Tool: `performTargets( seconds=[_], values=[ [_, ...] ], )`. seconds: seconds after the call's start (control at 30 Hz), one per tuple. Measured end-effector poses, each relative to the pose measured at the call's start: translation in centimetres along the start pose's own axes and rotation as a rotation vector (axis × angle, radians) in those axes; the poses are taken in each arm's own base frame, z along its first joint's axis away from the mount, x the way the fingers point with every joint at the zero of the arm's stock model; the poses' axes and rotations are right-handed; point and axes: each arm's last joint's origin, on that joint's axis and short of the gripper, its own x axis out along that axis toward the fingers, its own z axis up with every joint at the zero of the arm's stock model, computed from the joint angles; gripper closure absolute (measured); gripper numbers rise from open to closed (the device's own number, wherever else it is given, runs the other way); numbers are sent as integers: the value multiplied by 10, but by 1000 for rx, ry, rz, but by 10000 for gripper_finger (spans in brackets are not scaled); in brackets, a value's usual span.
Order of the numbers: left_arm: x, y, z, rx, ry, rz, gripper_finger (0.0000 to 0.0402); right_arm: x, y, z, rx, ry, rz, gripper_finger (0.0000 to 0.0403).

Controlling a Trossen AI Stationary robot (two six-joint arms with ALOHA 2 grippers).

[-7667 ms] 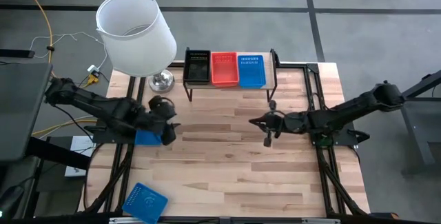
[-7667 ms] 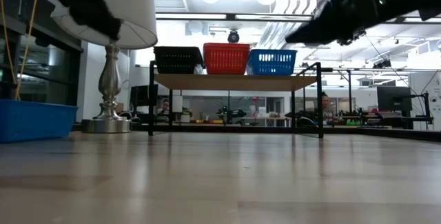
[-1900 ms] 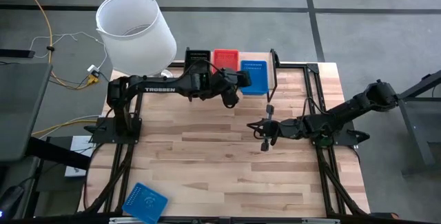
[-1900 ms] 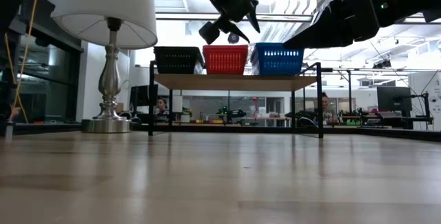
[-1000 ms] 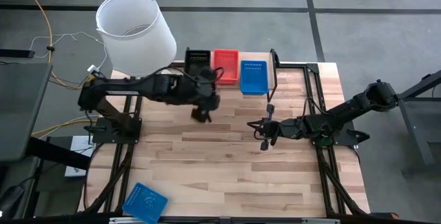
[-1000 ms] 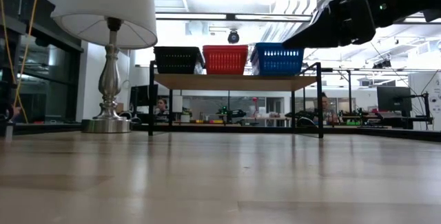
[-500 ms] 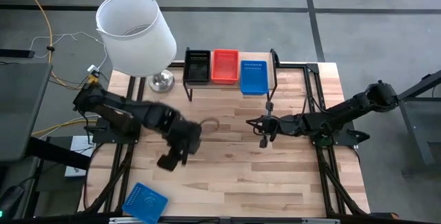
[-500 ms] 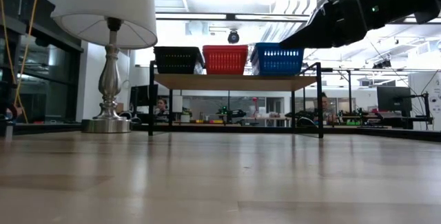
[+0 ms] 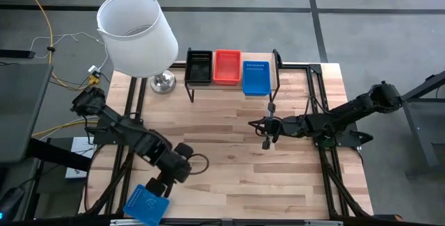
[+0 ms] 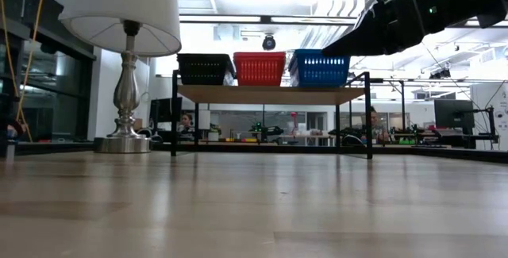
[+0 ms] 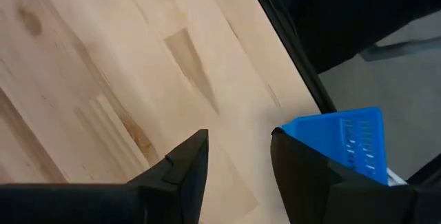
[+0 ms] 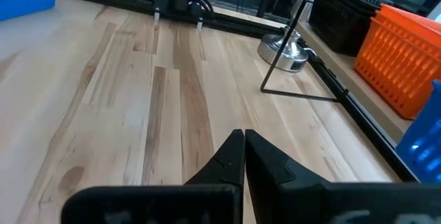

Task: Stack baskets on shelf by color
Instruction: Stack the blue bin on top of the blue bin on the shelf

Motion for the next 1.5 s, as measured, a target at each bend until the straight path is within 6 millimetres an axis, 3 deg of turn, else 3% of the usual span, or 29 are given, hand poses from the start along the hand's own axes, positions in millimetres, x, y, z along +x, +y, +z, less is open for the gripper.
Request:
performTargets(
  seconds=[0.43, 0.67, 0.93, 1.5],
  values=[
    [6, -54, -8, 54, -14, 57, 259, 0, 0, 0, 0, -1, 11, 403],
    [42, -78, -24, 2, -47, -2, 259, 0, 1, 0, 26, -3, 21, 403],
    [81, -83, -67, -188, 121, 50, 259, 0, 1, 0, 52, -3, 25, 403],
    [110, -86, -93, -269, 112, 43, 259, 0, 1, 0, 56, -5, 43, 403]
  ],
)
